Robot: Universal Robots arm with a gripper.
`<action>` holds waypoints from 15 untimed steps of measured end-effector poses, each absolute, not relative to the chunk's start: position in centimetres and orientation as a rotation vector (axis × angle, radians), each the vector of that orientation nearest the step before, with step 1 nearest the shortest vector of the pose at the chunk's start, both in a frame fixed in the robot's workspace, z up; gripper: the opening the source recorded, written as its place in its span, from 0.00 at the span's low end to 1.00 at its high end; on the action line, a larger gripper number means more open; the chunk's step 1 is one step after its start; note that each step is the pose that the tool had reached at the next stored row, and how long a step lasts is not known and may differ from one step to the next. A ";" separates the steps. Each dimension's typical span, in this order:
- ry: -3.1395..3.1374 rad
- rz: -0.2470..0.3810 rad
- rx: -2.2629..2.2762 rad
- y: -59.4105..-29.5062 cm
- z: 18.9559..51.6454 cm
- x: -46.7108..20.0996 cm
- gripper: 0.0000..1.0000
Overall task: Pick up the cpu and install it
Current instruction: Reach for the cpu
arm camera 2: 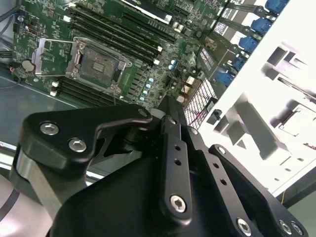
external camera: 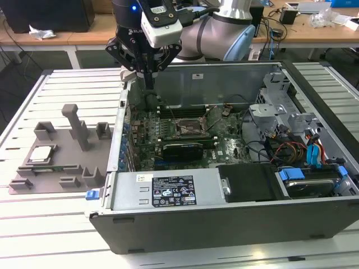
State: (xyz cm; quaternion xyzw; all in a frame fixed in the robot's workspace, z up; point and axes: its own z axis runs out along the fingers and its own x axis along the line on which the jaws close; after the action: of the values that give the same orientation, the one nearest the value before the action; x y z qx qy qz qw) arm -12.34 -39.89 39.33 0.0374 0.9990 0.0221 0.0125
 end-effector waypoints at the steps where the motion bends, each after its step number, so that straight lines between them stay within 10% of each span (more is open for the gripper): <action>1: 3.114 0.069 0.117 -39.9 39.3 -12.5 0.11; 15: 3.111 0.069 0.116 -39.9 39.3 -14.3 0.11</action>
State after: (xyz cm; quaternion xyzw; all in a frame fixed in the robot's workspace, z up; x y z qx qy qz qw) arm -14.34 -39.87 39.33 0.0374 0.9990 0.0222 0.0139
